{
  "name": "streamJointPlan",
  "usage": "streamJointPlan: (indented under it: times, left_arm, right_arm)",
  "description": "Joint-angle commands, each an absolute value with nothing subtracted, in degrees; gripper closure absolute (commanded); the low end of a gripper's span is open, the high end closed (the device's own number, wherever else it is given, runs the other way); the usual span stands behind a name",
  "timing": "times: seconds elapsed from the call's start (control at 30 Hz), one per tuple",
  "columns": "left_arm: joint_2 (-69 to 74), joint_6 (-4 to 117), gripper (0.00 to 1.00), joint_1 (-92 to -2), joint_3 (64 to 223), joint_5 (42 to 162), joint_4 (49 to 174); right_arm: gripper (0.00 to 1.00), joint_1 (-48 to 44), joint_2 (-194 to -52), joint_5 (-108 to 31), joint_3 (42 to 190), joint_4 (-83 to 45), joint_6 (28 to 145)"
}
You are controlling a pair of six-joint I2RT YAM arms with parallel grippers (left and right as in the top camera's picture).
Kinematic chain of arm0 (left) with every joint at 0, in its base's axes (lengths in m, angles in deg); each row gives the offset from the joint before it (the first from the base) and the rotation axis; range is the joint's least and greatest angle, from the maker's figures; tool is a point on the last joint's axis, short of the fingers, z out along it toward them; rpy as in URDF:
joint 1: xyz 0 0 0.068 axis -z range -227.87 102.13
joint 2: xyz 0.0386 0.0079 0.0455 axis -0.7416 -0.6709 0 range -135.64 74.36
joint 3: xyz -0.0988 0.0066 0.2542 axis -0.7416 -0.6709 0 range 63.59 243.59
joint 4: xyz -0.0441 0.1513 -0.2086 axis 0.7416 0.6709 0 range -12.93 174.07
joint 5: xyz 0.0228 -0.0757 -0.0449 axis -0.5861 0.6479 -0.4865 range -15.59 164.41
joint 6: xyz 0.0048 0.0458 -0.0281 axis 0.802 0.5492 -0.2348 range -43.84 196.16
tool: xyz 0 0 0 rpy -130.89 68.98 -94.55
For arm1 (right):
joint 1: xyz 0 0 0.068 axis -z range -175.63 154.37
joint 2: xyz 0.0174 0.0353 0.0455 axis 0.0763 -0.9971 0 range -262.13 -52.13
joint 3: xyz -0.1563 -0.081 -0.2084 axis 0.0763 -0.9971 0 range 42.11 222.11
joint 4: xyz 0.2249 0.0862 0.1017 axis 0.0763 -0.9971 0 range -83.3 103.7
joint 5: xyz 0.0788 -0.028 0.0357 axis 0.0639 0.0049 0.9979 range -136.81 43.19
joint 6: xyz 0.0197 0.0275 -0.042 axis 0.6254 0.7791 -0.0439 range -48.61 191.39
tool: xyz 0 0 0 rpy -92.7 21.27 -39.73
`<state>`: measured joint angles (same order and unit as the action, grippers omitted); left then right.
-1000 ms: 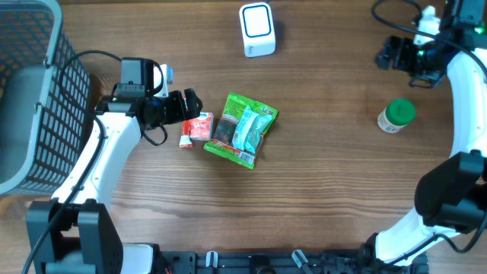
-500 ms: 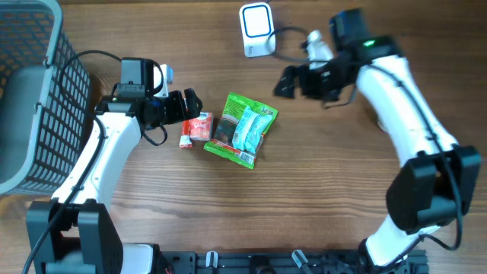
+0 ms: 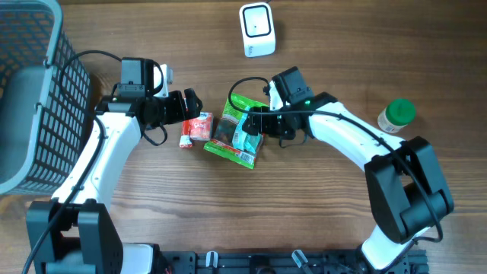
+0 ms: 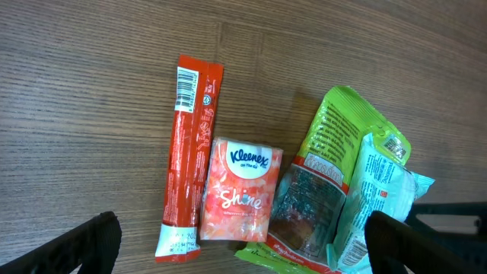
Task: Scan the item barcode
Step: 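Swing the right gripper left down to the mint-green wipes pack, then grasp the wipes pack with the right gripper and drag it right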
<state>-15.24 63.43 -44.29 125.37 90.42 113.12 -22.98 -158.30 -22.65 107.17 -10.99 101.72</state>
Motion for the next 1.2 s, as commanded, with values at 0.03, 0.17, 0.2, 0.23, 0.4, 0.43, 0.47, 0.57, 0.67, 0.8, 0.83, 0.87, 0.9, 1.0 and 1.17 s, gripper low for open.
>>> streamJointPlan:
  times: [0.03, 0.17, 0.2, 0.23, 0.4, 0.43, 0.47, 0.57, 0.67, 0.8, 0.83, 0.87, 0.9, 1.0, 1.17]
  left_arm:
    - [-14.6, 63.5, 0.00, -44.8, 126.2, 90.9, 112.9]
    - [-14.6, 63.5, 0.00, -44.8, 126.2, 90.9, 112.9]
    - [-14.6, 63.5, 0.00, -44.8, 126.2, 90.9, 112.9]
    - [-14.6, 63.5, 0.00, -44.8, 126.2, 90.9, 112.9]
    - [-14.6, 63.5, 0.00, -44.8, 126.2, 90.9, 112.9]
    - [-14.6, 63.5, 0.00, -44.8, 126.2, 90.9, 112.9]
    - [-14.6, 63.5, 0.00, -44.8, 126.2, 90.9, 112.9]
    - [-14.6, 63.5, 0.00, -44.8, 126.2, 90.9, 112.9]
    - [-14.6, 63.5, 0.00, -44.8, 126.2, 90.9, 112.9]
    - [-14.6, 63.5, 0.00, -44.8, 126.2, 90.9, 112.9]
    - [-14.6, 63.5, 0.00, -44.8, 126.2, 90.9, 112.9]
    - [-14.6, 63.5, 0.00, -44.8, 126.2, 90.9, 112.9]
    - [-14.6, 63.5, 0.00, -44.8, 126.2, 90.9, 112.9]
    - [-14.6, 63.5, 0.00, -44.8, 126.2, 90.9, 112.9]
    - [-14.6, 63.5, 0.00, -44.8, 126.2, 90.9, 112.9]
  right_arm:
    - [0.40, -23.6, -158.3, -26.5, 106.2, -9.6, 105.0]
    - [0.43, -23.6, -158.3, -28.0, 106.1, -10.5, 104.7]
    - [0.43, -23.6, -158.3, -28.5, 106.1, -11.0, 104.5]
    - [0.42, -23.6, -158.3, -29.4, 106.1, -11.5, 104.5]
    - [0.38, -23.6, -158.7, -30.9, 104.3, -9.4, 104.6]
    - [0.38, -23.6, -158.7, -30.9, 103.8, -8.4, 104.8]
    - [0.38, -23.6, -158.8, -30.9, 103.3, -6.9, 105.0]
    - [0.40, -23.6, -158.7, -29.6, 103.2, -4.7, 105.0]
    - [0.60, -23.0, -158.3, -26.6, 103.8, -4.5, 105.0]
    - [0.62, -22.6, -157.5, -25.3, 104.2, -2.4, 106.3]
    - [0.58, -22.6, -157.5, -25.3, 104.2, -1.9, 106.8]
    - [0.54, -22.6, -157.5, -25.4, 104.1, -2.0, 107.9]
    - [0.51, -22.6, -157.5, -25.3, 104.1, -2.0, 108.0]
    - [0.43, -22.9, -157.7, -25.9, 104.0, -1.9, 108.0]
    - [0.32, -23.0, -157.9, -33.1, 103.8, -1.2, 108.0]
